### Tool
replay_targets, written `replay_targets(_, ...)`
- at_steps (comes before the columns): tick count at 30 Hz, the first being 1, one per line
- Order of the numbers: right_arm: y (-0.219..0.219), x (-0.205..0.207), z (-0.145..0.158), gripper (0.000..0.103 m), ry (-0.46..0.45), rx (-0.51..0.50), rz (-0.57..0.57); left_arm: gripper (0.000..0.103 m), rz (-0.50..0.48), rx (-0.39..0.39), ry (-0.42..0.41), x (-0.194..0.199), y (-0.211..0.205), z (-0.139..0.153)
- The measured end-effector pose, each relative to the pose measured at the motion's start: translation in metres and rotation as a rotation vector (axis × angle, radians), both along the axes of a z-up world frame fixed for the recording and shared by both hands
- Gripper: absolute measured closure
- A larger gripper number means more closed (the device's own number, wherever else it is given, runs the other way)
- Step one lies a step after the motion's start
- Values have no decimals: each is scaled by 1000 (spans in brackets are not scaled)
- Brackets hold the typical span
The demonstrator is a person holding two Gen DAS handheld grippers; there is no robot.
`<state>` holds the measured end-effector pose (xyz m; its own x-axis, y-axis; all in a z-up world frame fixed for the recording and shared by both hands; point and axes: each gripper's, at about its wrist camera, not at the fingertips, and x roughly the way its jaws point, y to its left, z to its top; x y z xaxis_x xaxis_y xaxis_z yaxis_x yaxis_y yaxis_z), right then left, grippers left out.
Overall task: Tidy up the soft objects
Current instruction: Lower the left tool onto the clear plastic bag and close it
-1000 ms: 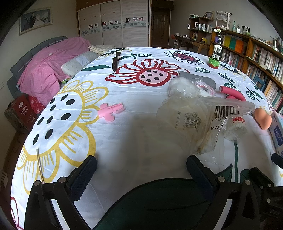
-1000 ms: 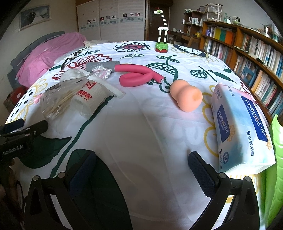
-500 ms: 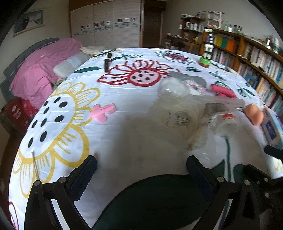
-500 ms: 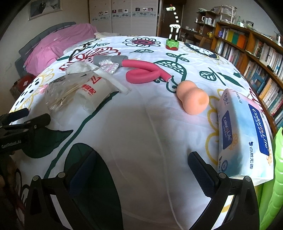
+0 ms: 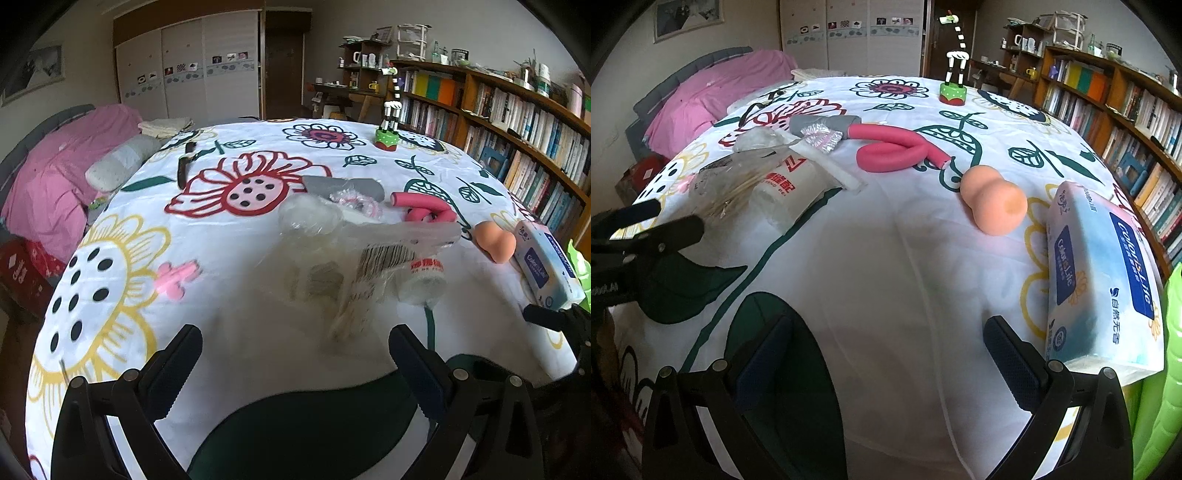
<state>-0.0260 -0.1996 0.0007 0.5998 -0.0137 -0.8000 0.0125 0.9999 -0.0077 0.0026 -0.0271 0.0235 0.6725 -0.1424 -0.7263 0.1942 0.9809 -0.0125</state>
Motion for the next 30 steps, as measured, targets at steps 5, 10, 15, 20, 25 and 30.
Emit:
replay_targets(5,2,-3,1,0,1,15,10,1,-17,-1,3,7,-7,-1)
replay_targets(10,9,-9,7,0,-17,66,73,13,-36,-18,5,16,-14,-1)
replay_targets(15,11,-10,17,0,-51,88,91,34,-52,-51,24,23,-16,-5)
replay_targets(20,3,-7,24,5,-65,152,76,64,-65,-108,35,22,-9,-6)
replay_targets(25,0,0,28,15,-73,182,57,71,-65,-134,13,14,-1,2)
replay_targets(30,5,7,31,24,-75,183,63,71,-50,-161,2,8,12,9)
